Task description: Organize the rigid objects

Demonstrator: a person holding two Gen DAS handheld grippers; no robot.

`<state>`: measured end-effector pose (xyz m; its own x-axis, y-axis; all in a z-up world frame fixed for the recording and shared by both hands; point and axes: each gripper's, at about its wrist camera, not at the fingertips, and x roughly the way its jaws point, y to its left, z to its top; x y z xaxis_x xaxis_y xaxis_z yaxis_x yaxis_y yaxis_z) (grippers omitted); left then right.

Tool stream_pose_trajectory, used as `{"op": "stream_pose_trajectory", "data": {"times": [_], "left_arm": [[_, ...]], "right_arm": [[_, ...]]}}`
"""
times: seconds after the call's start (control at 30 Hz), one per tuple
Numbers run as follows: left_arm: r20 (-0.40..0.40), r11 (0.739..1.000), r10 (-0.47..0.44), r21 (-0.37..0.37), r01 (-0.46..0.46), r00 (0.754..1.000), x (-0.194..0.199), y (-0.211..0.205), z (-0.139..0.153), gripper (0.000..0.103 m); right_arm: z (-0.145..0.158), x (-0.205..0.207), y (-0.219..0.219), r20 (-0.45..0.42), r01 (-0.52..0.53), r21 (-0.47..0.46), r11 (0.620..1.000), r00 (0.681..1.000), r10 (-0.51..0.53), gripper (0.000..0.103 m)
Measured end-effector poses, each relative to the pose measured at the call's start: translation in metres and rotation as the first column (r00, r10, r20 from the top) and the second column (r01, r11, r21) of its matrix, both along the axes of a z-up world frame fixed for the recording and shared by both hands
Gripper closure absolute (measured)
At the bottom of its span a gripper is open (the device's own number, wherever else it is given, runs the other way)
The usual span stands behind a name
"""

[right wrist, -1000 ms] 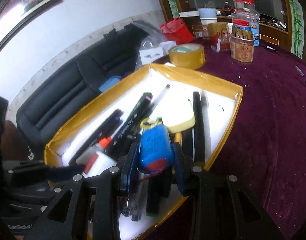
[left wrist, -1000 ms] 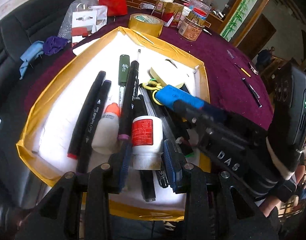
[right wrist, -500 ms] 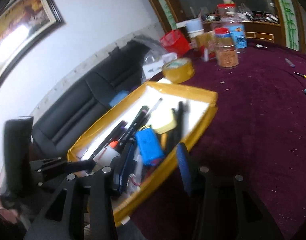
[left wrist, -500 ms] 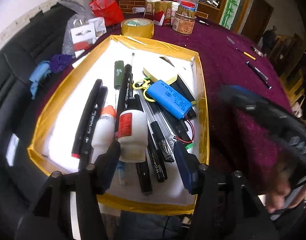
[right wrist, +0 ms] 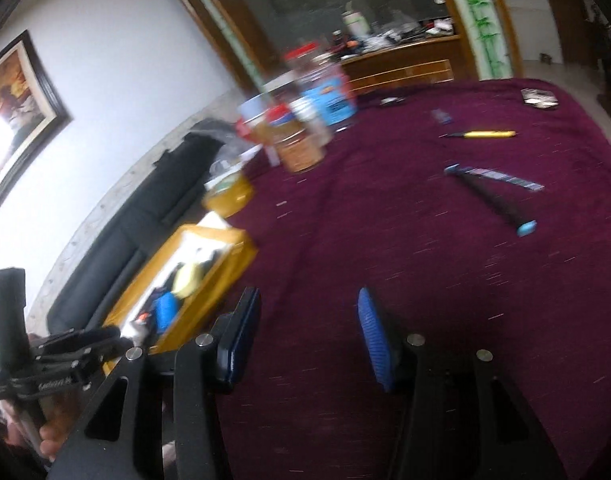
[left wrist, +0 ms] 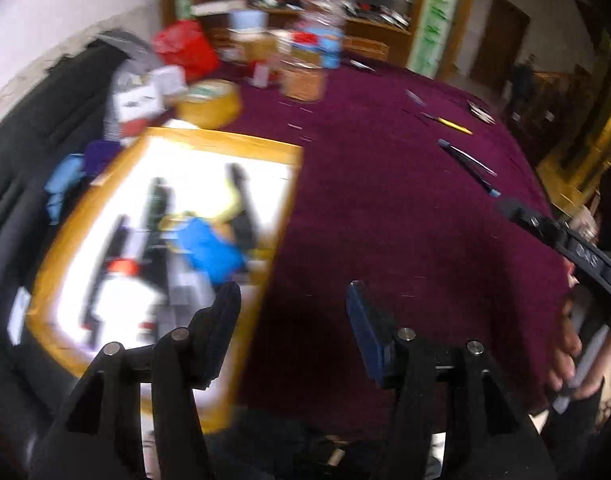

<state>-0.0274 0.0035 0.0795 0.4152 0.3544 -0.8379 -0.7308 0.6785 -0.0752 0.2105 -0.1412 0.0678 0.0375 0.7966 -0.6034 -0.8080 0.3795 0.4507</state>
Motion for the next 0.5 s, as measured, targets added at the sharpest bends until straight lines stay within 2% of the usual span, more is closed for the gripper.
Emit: {"op": "stream_pose_trajectory", "data": {"times": [0.13, 0.23, 0.33, 0.5], "left_arm": [[-0.011, 0.993, -0.090, -0.076, 0.089, 0.996, 0.049, -0.014, -0.012, 0.049], [-0.019, 0.986, -0.120, -0.117, 0.117, 0.993, 0.073, -0.018, -0.022, 0.049], [-0.023, 0.982, -0.133, -0.141, 0.129, 0.991, 0.087, -0.019, -0.031, 0.049], [-0.042, 0.979, -0.153, -0.146, 0.145, 0.987, 0.100, -0.019, -0.041, 0.049]], "right_arm": [[-0.003, 0.050, -0.009, 0.001, 0.024, -0.029, 0.999, 1.000, -0.024, 0.058], [-0.011, 0.090, -0.005, 0.001, 0.042, -0.071, 0.997, 0.999, -0.042, 0.058], [-0.018, 0.125, 0.001, 0.046, 0.094, -0.123, 0.988, 0.995, -0.089, 0.058], [-0.031, 0.171, 0.032, 0.068, 0.099, -0.188, 0.977, 0.994, -0.088, 0.058]]}}
